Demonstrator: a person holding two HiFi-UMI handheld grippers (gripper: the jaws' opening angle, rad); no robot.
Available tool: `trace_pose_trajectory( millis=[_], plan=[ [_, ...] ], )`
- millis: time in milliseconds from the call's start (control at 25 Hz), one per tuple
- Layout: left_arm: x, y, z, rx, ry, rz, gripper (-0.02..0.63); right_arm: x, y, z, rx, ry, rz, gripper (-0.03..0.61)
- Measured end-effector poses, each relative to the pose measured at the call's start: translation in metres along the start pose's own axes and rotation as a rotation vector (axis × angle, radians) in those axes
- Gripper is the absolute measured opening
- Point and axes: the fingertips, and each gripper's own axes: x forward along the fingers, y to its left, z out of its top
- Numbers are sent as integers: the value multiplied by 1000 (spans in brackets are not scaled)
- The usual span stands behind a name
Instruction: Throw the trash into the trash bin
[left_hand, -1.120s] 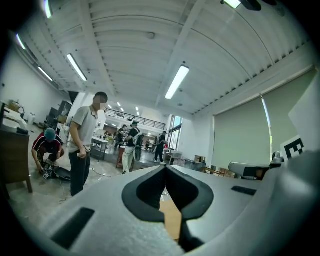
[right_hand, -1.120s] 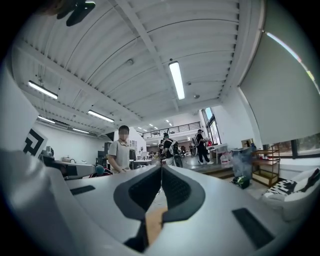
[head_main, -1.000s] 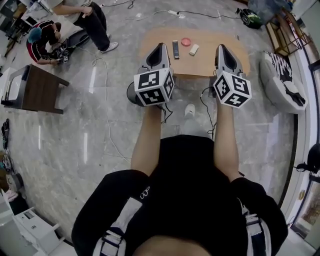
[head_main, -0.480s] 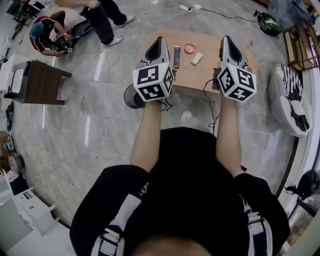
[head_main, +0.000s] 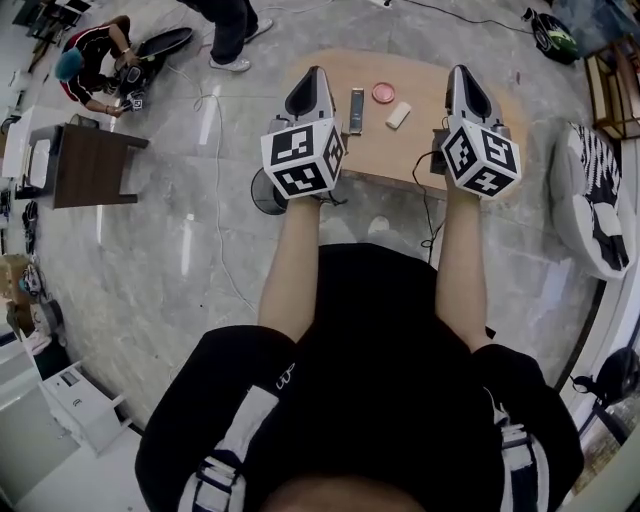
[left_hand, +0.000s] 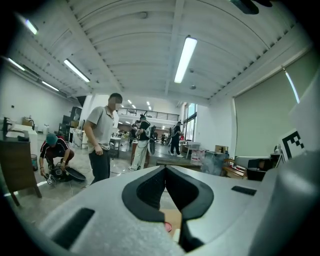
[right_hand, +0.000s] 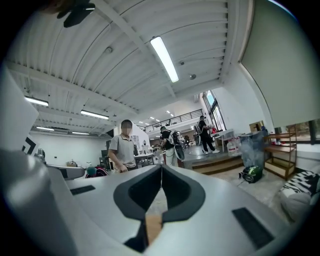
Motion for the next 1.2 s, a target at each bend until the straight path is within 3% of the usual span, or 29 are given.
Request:
trace_pose_trajectory(
  millis=[720, 1200],
  plan=[
    [70, 64, -89, -22, 185, 24, 2, 65, 32, -130, 24, 262, -8, 11],
    [100, 96, -223, -117, 328, 15, 2, 78, 47, -268, 15, 454, 7, 12]
  ],
)
